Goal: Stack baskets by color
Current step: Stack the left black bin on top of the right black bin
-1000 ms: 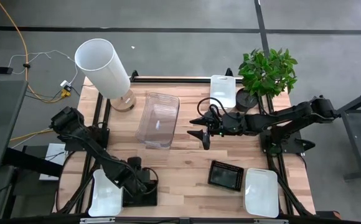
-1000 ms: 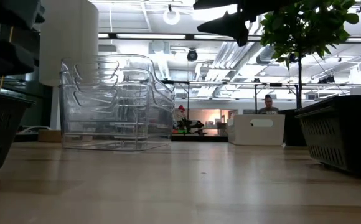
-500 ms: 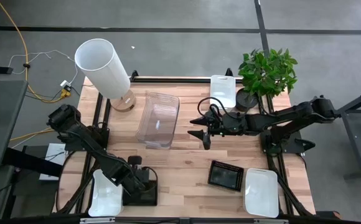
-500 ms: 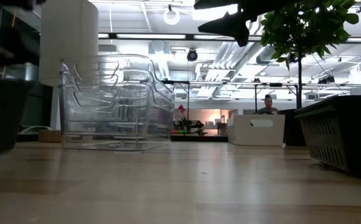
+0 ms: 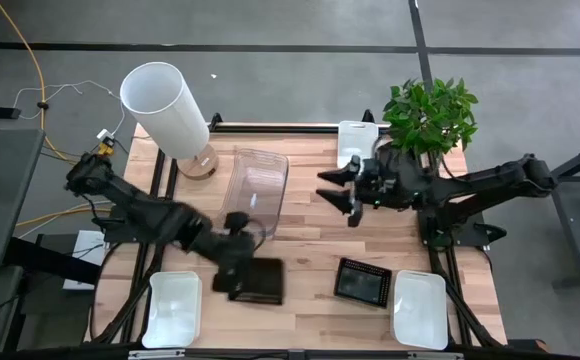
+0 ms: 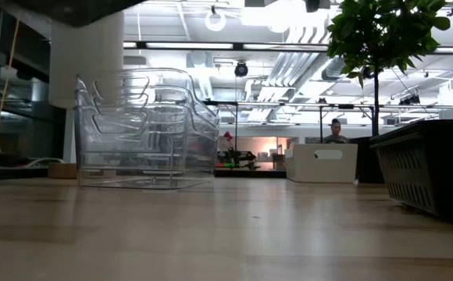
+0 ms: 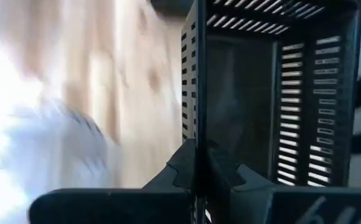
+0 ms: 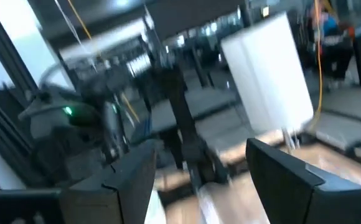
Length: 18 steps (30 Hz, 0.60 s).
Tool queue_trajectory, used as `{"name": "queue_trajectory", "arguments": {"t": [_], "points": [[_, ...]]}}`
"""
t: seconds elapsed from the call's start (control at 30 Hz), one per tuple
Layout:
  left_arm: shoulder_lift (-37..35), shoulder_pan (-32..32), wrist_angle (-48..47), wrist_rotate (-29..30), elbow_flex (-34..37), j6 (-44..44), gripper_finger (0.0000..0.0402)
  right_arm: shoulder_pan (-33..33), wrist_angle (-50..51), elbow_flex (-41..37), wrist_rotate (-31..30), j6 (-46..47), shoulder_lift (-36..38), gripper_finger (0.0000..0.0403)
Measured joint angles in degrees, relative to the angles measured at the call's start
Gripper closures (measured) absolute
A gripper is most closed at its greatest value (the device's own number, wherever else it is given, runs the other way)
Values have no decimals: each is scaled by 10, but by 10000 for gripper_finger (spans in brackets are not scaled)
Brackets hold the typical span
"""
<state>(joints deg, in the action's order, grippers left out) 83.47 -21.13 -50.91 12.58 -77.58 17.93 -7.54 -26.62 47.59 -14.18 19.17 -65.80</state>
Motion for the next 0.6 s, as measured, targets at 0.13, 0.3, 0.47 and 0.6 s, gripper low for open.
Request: {"name": "queue_trajectory", "arguments": {"t": [0.13, 0.3, 0.47, 0.6], "points": [[52, 54, 17, 3, -54, -79, 401, 0, -57, 0, -21, -29, 22, 167], [133, 92, 83, -14, -90, -148, 401, 7, -123, 0, -18, -47, 45, 167], [216, 109, 188, -47, -122, -155, 401, 11, -134, 0, -19, -55, 65, 167], [279, 111, 262, -59, -159, -153, 401, 12, -132, 0, -23, -62, 74, 167]]}}
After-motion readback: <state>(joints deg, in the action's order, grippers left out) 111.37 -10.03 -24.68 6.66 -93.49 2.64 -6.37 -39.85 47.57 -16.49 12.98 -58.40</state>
